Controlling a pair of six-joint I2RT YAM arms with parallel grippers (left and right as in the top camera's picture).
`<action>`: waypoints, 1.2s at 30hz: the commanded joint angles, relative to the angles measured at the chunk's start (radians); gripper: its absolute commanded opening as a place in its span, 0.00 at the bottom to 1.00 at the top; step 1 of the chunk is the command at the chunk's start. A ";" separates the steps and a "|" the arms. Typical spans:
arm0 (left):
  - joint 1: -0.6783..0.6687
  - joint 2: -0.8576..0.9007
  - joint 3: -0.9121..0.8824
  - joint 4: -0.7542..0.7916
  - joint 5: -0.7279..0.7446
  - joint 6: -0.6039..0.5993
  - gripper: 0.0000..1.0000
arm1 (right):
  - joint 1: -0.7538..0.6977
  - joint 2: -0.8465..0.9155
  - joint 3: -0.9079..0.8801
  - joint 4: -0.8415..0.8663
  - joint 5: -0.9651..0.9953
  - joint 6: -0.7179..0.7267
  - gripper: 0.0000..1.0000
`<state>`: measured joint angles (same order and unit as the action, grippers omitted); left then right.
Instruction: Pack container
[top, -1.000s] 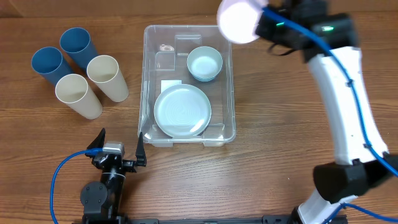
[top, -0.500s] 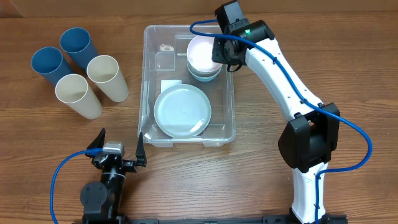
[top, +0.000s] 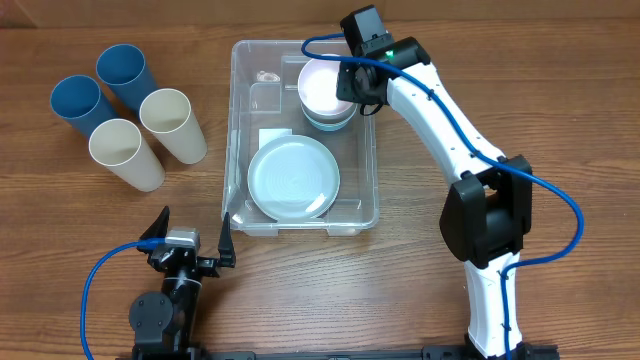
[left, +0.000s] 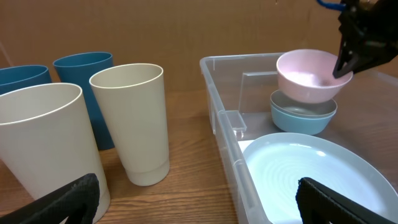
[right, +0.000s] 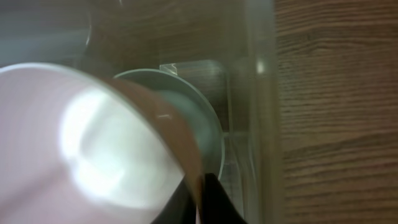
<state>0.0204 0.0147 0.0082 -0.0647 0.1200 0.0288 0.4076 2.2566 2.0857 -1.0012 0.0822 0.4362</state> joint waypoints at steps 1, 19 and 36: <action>0.007 -0.010 -0.003 -0.002 0.004 -0.006 1.00 | 0.002 -0.006 0.008 0.027 -0.032 -0.056 0.44; 0.007 -0.010 -0.003 -0.002 0.004 -0.006 1.00 | 0.024 -0.135 0.250 -0.182 -0.090 -0.127 0.84; 0.007 -0.010 -0.003 -0.002 0.004 -0.006 1.00 | -0.629 -0.251 0.355 -0.471 -0.053 0.043 1.00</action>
<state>0.0204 0.0147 0.0082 -0.0647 0.1200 0.0288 -0.1455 2.0079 2.4344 -1.4704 0.0181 0.4671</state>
